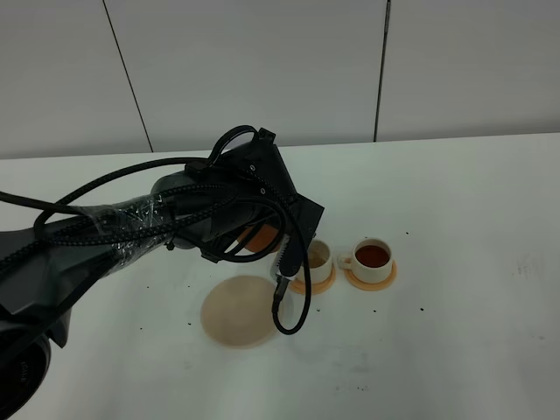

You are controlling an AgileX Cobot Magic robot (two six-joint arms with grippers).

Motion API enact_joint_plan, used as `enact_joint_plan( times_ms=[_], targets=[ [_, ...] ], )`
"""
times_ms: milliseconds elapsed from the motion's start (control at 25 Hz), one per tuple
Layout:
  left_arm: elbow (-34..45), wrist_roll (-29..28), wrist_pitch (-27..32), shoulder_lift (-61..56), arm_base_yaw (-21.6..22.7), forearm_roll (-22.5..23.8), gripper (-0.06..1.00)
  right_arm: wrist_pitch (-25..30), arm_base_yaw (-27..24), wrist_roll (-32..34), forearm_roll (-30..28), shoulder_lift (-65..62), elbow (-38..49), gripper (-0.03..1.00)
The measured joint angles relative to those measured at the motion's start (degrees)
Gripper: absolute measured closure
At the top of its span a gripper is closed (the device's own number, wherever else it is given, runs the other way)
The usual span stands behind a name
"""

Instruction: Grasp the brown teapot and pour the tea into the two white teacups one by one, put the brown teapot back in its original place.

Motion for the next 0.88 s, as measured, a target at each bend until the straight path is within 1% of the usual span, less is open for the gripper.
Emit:
enact_joint_plan(
  times_ms=[680, 880],
  targets=[
    [0.0, 0.0, 0.0, 0.0, -0.1, 0.3, 0.78, 0.0, 0.0, 0.0, 0.0, 0.0, 0.0, 0.55],
    [0.0, 0.0, 0.0, 0.0, -0.1, 1.2, 0.78, 0.0, 0.0, 0.0, 0.0, 0.0, 0.0, 0.55]
  ],
)
